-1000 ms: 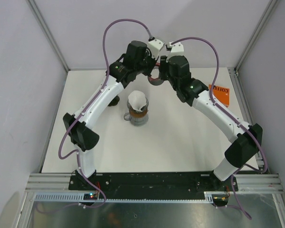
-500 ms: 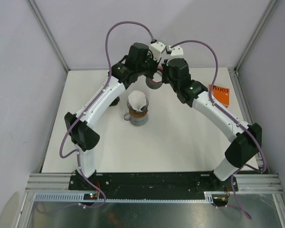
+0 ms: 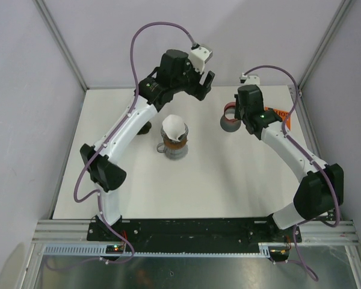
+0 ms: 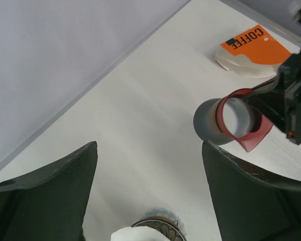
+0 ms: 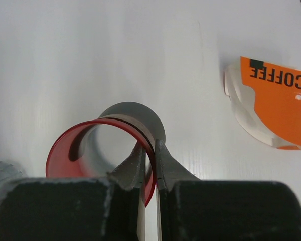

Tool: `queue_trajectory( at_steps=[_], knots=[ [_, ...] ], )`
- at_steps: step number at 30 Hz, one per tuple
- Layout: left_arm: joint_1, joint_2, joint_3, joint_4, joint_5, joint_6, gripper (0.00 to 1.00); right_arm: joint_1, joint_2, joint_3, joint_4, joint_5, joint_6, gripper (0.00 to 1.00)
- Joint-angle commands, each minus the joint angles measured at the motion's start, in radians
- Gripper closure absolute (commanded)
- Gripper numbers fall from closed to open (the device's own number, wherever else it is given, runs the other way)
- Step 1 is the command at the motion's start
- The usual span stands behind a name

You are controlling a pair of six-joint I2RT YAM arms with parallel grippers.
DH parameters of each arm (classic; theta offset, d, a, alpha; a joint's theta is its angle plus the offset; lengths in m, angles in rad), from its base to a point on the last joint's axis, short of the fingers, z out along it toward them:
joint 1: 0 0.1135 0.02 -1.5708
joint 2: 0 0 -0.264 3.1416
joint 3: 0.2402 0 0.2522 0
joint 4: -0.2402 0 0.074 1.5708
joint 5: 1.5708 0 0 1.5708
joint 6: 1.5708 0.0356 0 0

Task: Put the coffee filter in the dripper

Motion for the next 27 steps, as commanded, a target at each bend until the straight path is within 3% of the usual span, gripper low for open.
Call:
queue_trajectory(
  at_steps=[1,11,27],
  knots=[
    [0.006,-0.066,0.008,0.003,-0.037,0.050,0.09,-0.046,-0.105,-0.009,0.012,-0.051,0.013,1.00],
    [0.122,-0.260,-0.244,-0.029,-0.107,0.116,0.01,-0.038,-0.165,-0.052,-0.174,-0.341,-0.046,1.00],
    [0.519,-0.480,-0.659,-0.027,0.042,0.063,0.00,0.172,-0.125,-0.172,-0.219,-0.394,-0.031,1.00]
  ],
)
